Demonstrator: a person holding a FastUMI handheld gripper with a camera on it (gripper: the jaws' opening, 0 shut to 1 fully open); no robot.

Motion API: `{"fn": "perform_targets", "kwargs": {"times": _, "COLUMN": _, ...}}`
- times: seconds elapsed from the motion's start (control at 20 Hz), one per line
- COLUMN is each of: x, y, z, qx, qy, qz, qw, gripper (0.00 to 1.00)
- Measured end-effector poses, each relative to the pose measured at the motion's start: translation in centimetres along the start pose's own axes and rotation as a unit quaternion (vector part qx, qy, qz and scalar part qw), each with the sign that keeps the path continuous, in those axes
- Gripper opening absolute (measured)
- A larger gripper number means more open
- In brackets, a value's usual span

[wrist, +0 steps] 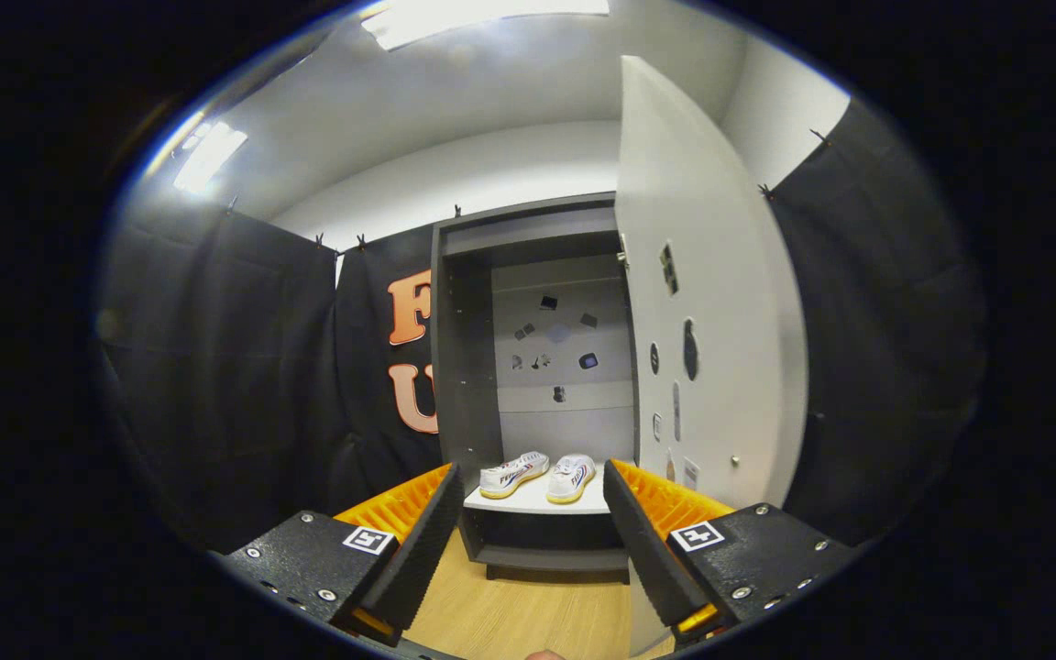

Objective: Open the shoe cabinet door, grab the shoes and put them into the shoe cabinet, then close the shoe cabinet door.

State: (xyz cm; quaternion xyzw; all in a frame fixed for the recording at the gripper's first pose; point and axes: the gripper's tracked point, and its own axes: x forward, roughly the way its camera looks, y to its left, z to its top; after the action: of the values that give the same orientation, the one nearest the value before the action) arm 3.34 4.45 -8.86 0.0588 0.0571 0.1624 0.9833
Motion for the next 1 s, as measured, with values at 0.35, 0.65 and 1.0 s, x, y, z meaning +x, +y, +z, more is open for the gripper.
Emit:
{"fn": "perform_targets", "kwargs": {"times": 0.35, "x": -5.9, "y": -10.4, "z": 0.9, "qx": 0.001, "qy": -0.022, "qz": -0.120, "qw": 0.993, "gripper": 0.94}}
{"fn": "perform_targets", "kwargs": {"times": 0.65, "x": -5.7, "y": -18.3, "z": -0.5, "qx": -0.036, "qy": 0.010, "qz": -0.185, "qw": 0.982, "gripper": 0.95}}
{"fn": "perform_targets", "kwargs": {"times": 1.0, "x": -1.7, "y": -18.6, "z": -2.7, "qx": -0.034, "qy": 0.040, "qz": -0.133, "qw": 0.990, "gripper": 0.91}}
